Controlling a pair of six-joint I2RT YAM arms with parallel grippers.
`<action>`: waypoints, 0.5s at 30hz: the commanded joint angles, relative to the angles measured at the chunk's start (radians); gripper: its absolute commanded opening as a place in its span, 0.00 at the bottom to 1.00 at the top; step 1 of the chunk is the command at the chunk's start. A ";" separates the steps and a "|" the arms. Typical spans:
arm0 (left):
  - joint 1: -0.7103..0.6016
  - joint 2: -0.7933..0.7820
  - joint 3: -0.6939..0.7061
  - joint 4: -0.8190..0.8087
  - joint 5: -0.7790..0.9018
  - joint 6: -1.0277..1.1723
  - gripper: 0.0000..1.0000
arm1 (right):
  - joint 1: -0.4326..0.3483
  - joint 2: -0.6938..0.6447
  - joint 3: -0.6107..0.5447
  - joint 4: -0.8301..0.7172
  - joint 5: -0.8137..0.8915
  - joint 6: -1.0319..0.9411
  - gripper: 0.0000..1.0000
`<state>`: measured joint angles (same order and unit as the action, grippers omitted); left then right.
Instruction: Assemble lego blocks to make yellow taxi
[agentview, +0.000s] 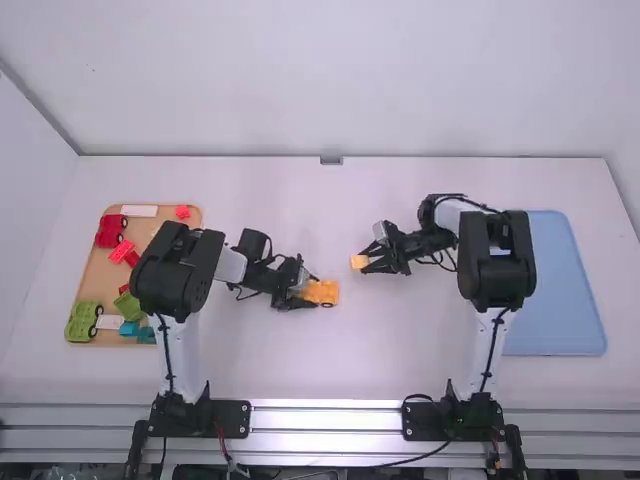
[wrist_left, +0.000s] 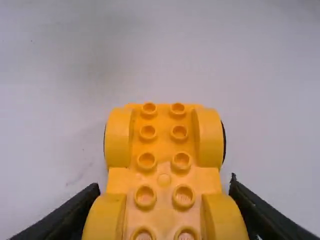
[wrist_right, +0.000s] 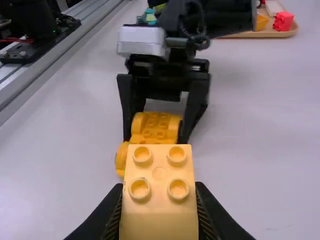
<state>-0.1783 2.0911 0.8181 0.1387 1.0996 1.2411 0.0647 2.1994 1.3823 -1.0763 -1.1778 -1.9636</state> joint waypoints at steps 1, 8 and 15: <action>-0.005 0.024 -0.009 0.006 0.003 0.004 0.53 | 0.000 0.002 0.048 -0.005 0.004 0.051 0.19; -0.005 0.024 -0.009 0.150 -0.025 -0.152 0.54 | 0.001 -0.018 0.098 0.006 0.004 0.038 0.20; -0.005 0.024 -0.006 0.192 -0.012 -0.156 0.53 | 0.006 -0.077 0.116 0.163 0.073 0.292 0.18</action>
<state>-0.1787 2.0937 0.8181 0.3313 1.0622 1.1046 0.0650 2.1853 1.4734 -0.9203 -1.1343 -1.8004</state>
